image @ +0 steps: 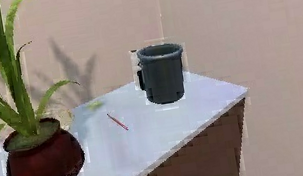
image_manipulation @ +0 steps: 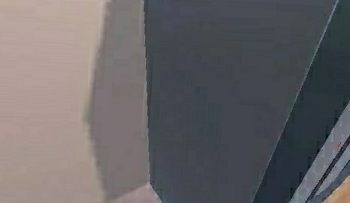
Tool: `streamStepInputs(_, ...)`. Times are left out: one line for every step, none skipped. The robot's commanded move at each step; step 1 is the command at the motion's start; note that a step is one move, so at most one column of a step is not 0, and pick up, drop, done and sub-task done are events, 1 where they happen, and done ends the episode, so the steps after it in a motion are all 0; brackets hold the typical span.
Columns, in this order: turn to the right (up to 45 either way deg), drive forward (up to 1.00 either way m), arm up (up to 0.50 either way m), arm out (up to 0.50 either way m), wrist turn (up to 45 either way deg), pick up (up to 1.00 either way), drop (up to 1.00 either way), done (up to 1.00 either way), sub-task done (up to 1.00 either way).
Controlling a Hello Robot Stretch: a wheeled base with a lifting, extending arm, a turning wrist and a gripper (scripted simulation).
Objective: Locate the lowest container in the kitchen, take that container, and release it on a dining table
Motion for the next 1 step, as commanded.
streamStepInputs(-45.0, 0.0, 0.0, 0.0, 0.0, 0.0, 0.0, 0.0, 0.0)
